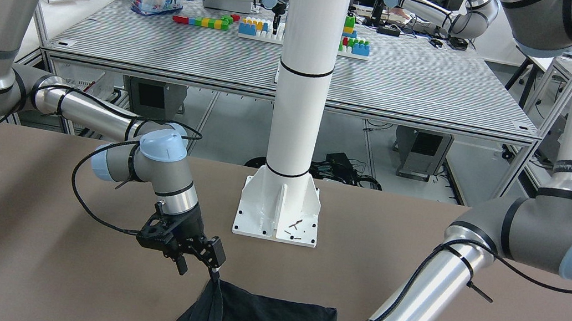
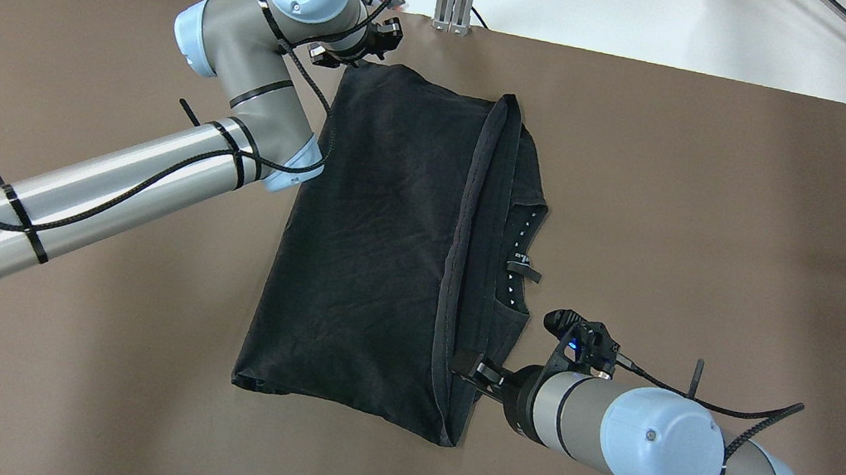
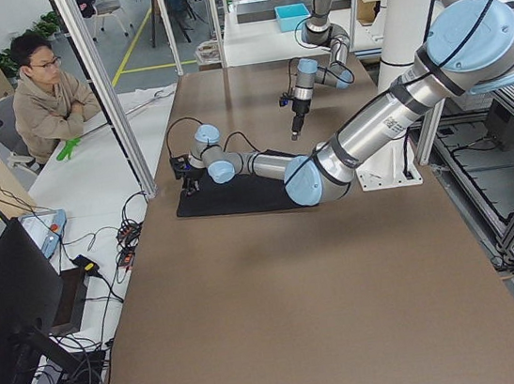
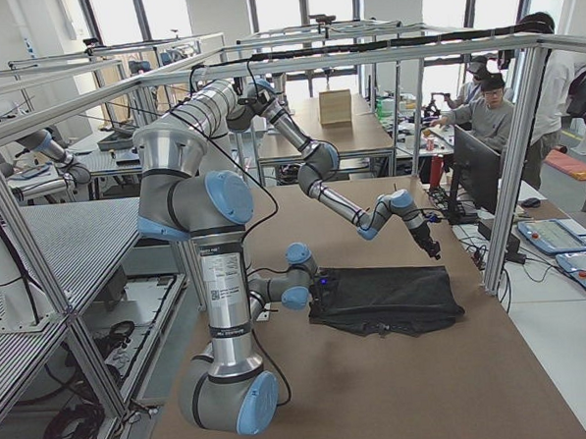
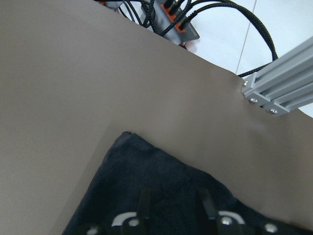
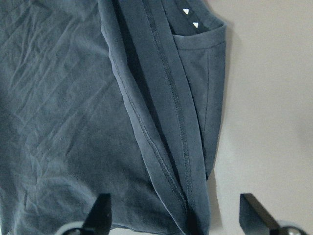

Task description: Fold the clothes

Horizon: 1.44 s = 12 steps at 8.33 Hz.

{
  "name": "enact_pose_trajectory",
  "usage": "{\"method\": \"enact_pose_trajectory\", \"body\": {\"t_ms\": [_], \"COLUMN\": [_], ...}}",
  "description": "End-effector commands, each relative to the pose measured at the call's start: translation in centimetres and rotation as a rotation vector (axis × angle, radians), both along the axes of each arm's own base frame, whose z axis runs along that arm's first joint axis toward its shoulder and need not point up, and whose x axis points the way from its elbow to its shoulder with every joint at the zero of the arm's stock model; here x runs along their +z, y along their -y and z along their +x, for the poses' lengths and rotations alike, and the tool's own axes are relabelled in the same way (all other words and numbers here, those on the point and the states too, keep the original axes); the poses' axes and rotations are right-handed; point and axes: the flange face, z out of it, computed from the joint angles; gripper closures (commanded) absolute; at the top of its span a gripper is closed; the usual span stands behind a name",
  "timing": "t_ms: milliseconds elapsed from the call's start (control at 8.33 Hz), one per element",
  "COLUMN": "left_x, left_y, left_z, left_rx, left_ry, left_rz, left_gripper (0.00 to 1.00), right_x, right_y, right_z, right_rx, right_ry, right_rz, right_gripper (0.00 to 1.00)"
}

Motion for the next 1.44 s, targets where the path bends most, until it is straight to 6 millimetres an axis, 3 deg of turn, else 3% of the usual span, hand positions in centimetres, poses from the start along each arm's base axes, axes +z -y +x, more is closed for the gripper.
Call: {"method": "enact_pose_trajectory", "body": {"t_ms": [0, 120, 240, 480, 841, 1201, 1321], "left_x": [1.5, 1.5, 1.5, 1.5, 1.5, 1.7, 1.6], "left_y": [-2.6, -2.6, -2.6, -2.6, -2.8, -3.3, -3.3], "left_z": [-1.6, -1.7, -1.7, -1.7, -1.3, -0.6, -0.6], "left_rx": [-0.002, -0.008, -0.010, -0.011, -0.008, 0.004, 0.004], "left_ry": [-0.037, -0.039, -0.040, -0.039, -0.038, -0.036, -0.037], "left_rz": [0.032, 0.028, 0.024, 0.024, 0.024, 0.025, 0.026], "left_gripper": [0.00, 0.00, 0.00, 0.00, 0.00, 0.00, 0.00], "right_x": [-1.7, -3.6, -3.8, -3.0, -2.3, -2.1, -2.0], "right_y": [1.2, 1.4, 1.0, -2.1, -2.5, -2.3, -2.3], "right_z": [-3.3, -5.1, -6.1, -8.6, -10.6, -11.2, -11.2], "right_rx": [-0.027, -0.085, -0.130, -0.244, -0.323, -0.347, -0.348], "right_ry": [-0.079, -0.174, -0.279, -0.395, -0.455, -0.470, -0.472], "right_rz": [0.030, 0.090, 0.144, 0.354, 0.450, 0.476, 0.475], "right_gripper": [0.06, 0.17, 0.45, 0.64, 0.68, 0.68, 0.76]}}
